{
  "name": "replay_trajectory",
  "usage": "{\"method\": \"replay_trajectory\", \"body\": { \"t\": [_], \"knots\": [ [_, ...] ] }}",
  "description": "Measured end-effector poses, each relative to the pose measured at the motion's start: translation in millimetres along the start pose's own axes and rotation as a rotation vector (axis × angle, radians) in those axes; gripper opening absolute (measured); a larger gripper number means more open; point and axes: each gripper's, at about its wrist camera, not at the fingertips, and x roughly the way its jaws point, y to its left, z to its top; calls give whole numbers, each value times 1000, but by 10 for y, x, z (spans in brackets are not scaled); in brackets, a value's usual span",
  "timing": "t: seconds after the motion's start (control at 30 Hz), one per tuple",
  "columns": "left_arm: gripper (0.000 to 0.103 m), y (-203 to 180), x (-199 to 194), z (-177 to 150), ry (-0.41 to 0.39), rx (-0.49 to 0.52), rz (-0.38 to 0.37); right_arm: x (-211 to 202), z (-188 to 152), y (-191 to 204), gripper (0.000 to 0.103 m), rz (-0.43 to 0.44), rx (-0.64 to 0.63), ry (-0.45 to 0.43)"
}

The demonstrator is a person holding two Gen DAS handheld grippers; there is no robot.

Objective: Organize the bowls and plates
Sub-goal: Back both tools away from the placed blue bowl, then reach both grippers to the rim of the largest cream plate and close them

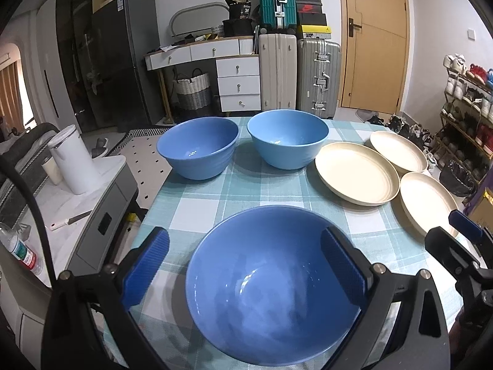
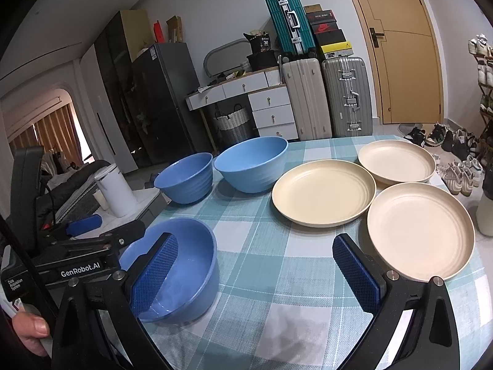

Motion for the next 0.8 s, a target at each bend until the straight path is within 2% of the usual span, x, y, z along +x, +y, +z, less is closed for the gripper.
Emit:
{"method": "replay_trajectory", "body": {
  "t": [0.27,0.43,0.53,0.67,0.73,0.8],
  "knots": [
    [99,-34,-79,15,-28,-22,-55,-70,10,-16,102,-11,9,-17],
    [99,-193,-227,75,-71,-49,-147,-252,52,-178,102,-17,78,-52],
    [99,-400,-280,129,-77,-35,-211,-386,63,-394,102,-52,158,-65],
    [99,-788,-342,217,-70,-6,-316,-511,88,-817,102,-94,304,-39],
    [99,-993,-344,274,-51,7,-351,-604,101,-1061,102,-95,376,-46],
    [99,-1222,-297,324,-15,27,-376,-688,150,-1242,102,-123,383,-44]
  ]
}}
